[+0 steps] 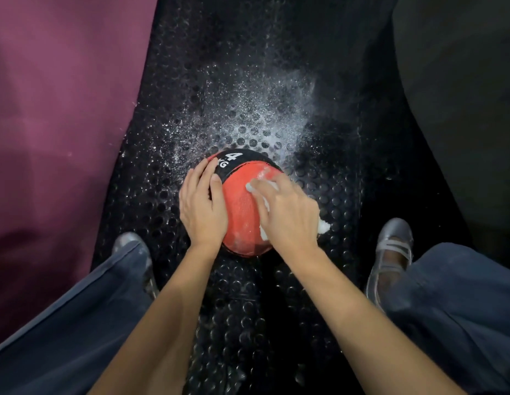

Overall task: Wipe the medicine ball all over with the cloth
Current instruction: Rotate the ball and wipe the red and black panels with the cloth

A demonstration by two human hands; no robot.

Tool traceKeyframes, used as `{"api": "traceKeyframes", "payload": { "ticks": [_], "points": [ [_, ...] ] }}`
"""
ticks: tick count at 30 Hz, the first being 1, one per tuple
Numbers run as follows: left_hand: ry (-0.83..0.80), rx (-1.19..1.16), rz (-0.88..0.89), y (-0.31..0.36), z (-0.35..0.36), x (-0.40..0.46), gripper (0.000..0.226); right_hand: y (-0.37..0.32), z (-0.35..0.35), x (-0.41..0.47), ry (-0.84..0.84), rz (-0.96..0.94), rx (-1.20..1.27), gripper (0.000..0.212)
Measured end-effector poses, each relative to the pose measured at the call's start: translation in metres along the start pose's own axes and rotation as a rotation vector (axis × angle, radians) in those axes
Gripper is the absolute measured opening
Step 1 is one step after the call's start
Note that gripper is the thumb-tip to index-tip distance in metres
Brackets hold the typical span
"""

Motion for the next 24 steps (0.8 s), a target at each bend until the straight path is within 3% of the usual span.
{"api": "traceKeyframes", "payload": {
  "ticks": [4, 12, 16, 24],
  "points": [
    [0.004, -0.011, 0.022, -0.006, 0.000, -0.003, 0.048, 0.012, -0.002, 0.032, -0.112, 0.188, 0.061, 0.023],
    [0.015, -0.012, -0.024, 0.001, 0.003, -0.001, 0.047, 0.001, -0.003, 0.000, -0.062, 0.043, 0.091, 0.015],
    [0.030, 0.024, 0.004, 0.004, 0.009, -0.011, 0.050, 0.025, -0.003, 0.028, -0.147, 0.163, 0.041, 0.028],
    [0.071, 0.014, -0.001, 0.008, 0.014, -0.013, 0.051, 0.025, -0.004, 0.006, -0.120, 0.170, 0.163, 0.022]
  ]
}}
Point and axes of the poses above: each hand's wrist, its own x-axis towards the middle knuckle, its own z-axis out of the palm, y = z × x, the point moved 3 cm from there along x, towards the middle knuckle, and after that the axes turned 8 degrees about -y, right-handed, at the moved point
